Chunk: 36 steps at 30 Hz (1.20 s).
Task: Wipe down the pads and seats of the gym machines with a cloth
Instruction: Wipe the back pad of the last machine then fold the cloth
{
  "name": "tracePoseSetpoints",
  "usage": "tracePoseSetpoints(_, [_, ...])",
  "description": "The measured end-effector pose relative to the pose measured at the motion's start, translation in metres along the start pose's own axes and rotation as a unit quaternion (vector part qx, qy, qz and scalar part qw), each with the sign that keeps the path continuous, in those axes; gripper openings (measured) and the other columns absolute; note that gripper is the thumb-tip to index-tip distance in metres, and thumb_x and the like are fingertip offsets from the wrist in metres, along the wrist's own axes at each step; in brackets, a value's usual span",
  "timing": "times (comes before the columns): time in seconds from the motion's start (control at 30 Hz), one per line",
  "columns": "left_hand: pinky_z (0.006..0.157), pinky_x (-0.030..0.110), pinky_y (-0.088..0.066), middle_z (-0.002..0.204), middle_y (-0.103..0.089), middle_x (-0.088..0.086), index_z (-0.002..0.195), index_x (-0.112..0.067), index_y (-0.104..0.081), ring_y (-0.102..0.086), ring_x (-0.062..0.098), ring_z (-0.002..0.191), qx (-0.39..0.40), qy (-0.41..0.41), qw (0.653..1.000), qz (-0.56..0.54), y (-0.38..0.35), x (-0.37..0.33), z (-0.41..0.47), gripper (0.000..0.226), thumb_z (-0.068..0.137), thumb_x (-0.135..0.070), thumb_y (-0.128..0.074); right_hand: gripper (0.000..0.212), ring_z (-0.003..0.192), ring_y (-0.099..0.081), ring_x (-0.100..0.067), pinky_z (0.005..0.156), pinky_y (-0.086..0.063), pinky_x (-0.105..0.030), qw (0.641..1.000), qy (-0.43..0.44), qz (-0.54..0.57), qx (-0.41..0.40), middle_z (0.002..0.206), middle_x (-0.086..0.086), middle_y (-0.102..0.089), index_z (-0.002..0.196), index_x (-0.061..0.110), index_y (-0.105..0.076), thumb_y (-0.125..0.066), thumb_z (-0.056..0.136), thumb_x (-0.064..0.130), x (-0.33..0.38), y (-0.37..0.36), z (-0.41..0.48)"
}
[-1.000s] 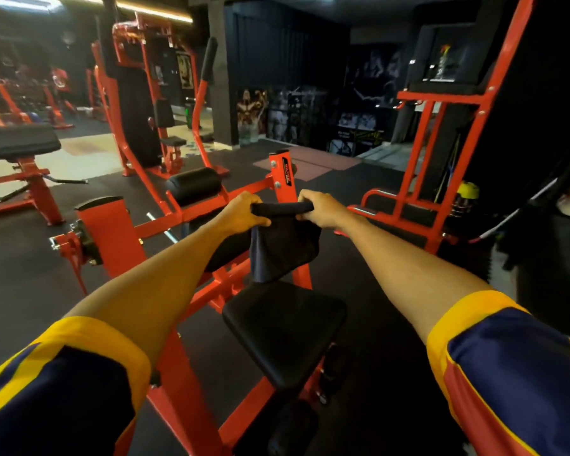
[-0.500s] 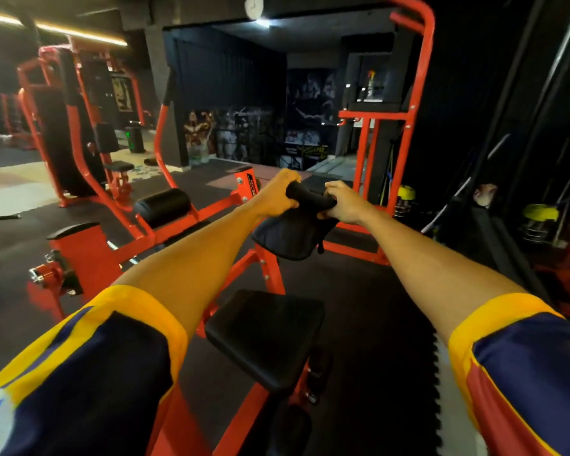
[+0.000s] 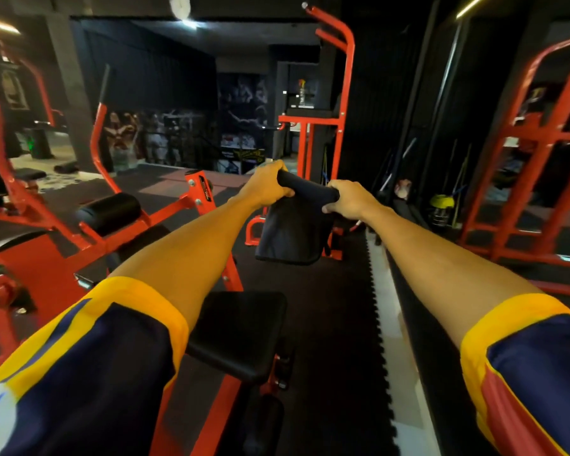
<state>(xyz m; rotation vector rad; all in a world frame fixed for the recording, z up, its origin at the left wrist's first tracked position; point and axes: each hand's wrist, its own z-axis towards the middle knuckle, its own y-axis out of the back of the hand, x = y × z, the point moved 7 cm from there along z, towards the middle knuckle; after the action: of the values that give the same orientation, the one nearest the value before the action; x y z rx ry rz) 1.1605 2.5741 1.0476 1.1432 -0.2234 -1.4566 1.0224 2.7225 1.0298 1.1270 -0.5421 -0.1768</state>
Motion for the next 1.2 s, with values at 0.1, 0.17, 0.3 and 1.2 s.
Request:
tracePoseSetpoints(0.1, [0.077,0.034,-0.042,0.109,-0.064,0.013,0.107,-0.009,-0.058,-0.059,0.027,0.098,0.002,-0.005,1.0,-0.003,-0.009,-0.012,-0.003,0.037,0.082,-0.022,-0.083,0.028,0.096,-0.063,-0.028,0.083,-0.052,-0.045,0.999,-0.029,-0.02,-0.005,0.101,-0.002,-0.066,0.091,0.028,-0.056,-0.083,0.083,0.028,-0.012,0.013,-0.015])
tracePoseSetpoints(0.17, [0.074,0.034,-0.041,0.101,-0.06,0.008,0.1,-0.013,-0.054,-0.057,0.024,0.094,0.008,-0.01,1.0,-0.019,-0.017,-0.021,-0.004,0.031,0.084,-0.02,-0.08,0.028,0.096,-0.063,-0.027,0.086,-0.053,-0.048,0.999,-0.042,-0.028,-0.009,0.102,-0.002,-0.066,0.095,0.028,-0.057,-0.083,0.083,0.029,-0.018,0.023,-0.025])
tracePoseSetpoints(0.3, [0.07,0.031,-0.038,0.096,-0.057,0.006,0.097,-0.015,-0.05,-0.055,0.022,0.088,0.008,-0.022,0.998,-0.052,-0.031,-0.037,0.0,0.03,0.086,-0.011,-0.077,0.029,0.097,-0.062,-0.027,0.086,-0.052,-0.048,0.996,-0.057,-0.058,-0.02,0.101,-0.001,-0.065,0.098,0.026,-0.056,-0.082,0.084,0.032,-0.029,0.039,-0.038])
tracePoseSetpoints(1.2, [0.056,0.021,-0.04,0.093,-0.06,0.005,0.099,-0.015,-0.053,-0.057,0.016,0.079,0.05,-0.02,0.995,-0.088,-0.165,-0.123,0.066,0.025,0.087,-0.009,-0.074,0.026,0.095,-0.059,-0.025,0.077,-0.042,-0.038,0.993,-0.103,-0.054,-0.021,0.098,0.001,-0.062,0.092,0.029,-0.055,-0.081,0.086,0.031,-0.198,0.079,-0.037])
